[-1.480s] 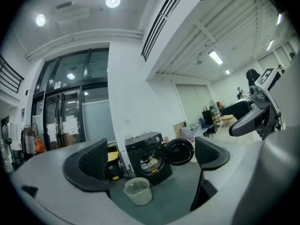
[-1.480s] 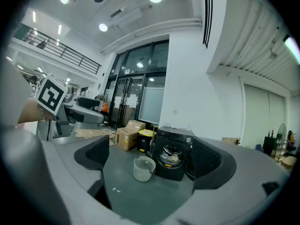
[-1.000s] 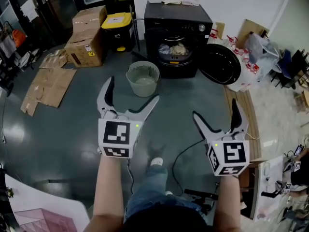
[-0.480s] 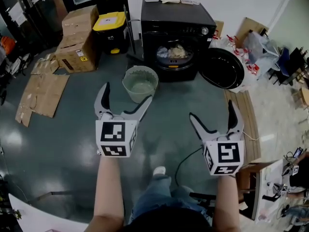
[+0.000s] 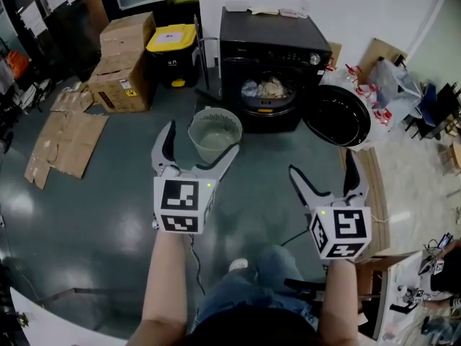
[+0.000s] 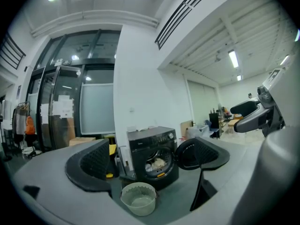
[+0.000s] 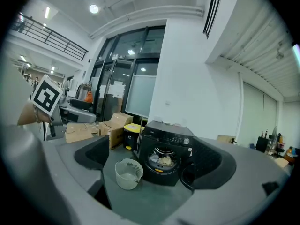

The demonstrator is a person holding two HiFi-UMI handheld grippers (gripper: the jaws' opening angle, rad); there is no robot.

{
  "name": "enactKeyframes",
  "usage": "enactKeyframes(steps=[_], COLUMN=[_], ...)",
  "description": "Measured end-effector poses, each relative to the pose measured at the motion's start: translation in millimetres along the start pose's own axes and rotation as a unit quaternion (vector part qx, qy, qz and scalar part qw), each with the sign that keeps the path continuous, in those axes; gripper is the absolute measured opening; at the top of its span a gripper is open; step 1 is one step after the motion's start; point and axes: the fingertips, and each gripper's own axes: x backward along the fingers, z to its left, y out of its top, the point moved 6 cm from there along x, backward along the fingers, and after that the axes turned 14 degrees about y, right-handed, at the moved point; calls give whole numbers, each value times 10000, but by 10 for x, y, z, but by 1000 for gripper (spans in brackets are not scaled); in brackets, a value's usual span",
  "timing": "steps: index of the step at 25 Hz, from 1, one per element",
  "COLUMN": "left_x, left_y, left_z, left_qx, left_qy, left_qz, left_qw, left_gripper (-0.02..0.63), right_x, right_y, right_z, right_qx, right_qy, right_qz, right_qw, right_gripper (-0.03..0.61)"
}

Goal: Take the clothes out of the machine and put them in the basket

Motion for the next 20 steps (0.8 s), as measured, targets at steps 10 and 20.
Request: enactKeyframes(steps=[10,20], left_x=[-352,-1026], left_y=[-60,15], left_z=[-174,-634], left_qx=[112,-277], left_qy=[-5,-31], left_qz=[115,293], left_qw=[9999,9992], left_gripper=[565,565], right_x=[-189,-580], right_y=[-145,-452], right_z=[-294,-1072], right_qx=[-8,-163], right_qy=[98,170], right_qz=[155,329], right_qw=[9998,9992], right_gripper=[548,548])
